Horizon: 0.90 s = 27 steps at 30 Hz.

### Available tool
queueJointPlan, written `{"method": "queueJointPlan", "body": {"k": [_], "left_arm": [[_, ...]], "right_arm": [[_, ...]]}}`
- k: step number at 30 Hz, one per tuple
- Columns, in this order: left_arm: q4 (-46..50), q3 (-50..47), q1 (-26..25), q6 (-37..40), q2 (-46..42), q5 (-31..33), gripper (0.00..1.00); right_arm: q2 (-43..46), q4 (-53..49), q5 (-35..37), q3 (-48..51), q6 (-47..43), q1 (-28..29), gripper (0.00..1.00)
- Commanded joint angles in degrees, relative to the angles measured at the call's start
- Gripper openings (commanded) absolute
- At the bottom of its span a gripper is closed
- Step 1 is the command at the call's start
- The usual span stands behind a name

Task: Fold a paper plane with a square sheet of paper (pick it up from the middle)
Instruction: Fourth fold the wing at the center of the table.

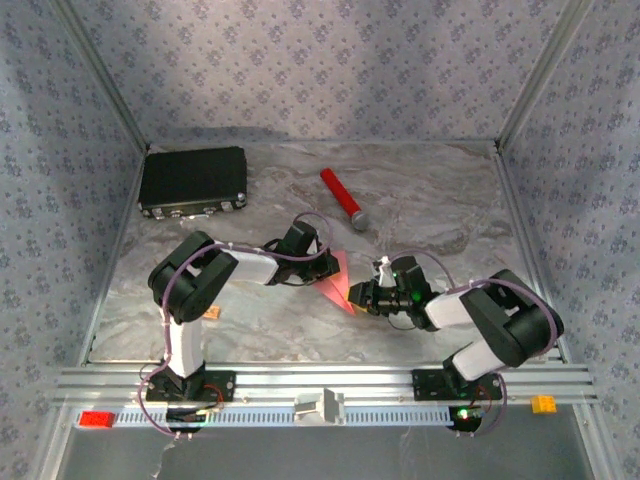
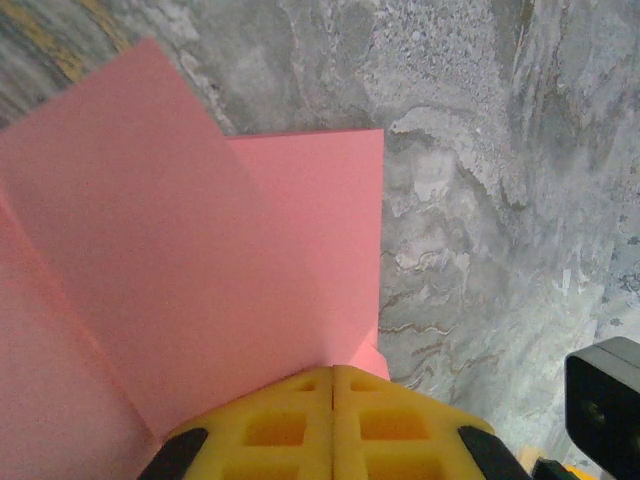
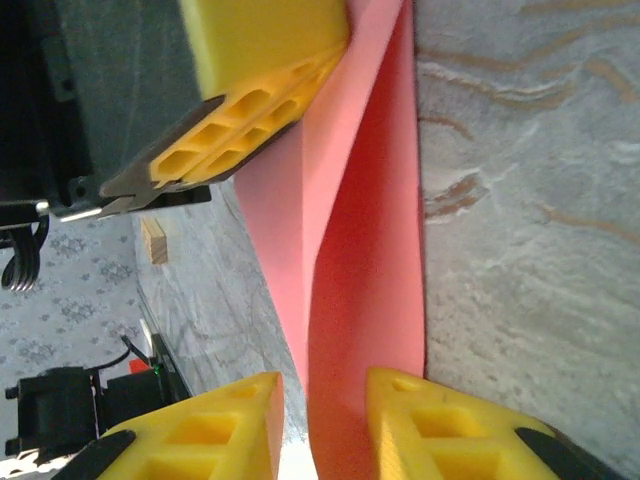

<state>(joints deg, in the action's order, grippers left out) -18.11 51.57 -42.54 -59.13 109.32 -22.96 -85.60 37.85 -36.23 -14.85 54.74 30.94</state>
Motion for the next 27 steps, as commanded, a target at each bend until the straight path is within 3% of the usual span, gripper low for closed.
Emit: {"method": "queueJointPlan", "body": {"k": [1,10,23,27], "left_arm": [[2.04,-0.51,-0.16,0.78,1.79,0.13,0.07],[1.73,-0.77,-0.26,0.6,1.66,-0.08,0.07],[1.54,-0.77,-0.26,0.43,1.95,-0.24,0.06],[1.31,-0.86,-0.22,0.34,2.04,-0.28,0.07]], "right_arm": [[1.35,-9.31,-0.37,-1.19,-4.09,1.04,0.31],[3.38,-18.51,3.69,-3.92,-7.46,2.0,0.28],[3.84,-18.43,5.65,-1.15,-6.67,1.94,0.12],[4.03,-17.29,5.32,-0.27,-5.96,1.57,0.12]]}}
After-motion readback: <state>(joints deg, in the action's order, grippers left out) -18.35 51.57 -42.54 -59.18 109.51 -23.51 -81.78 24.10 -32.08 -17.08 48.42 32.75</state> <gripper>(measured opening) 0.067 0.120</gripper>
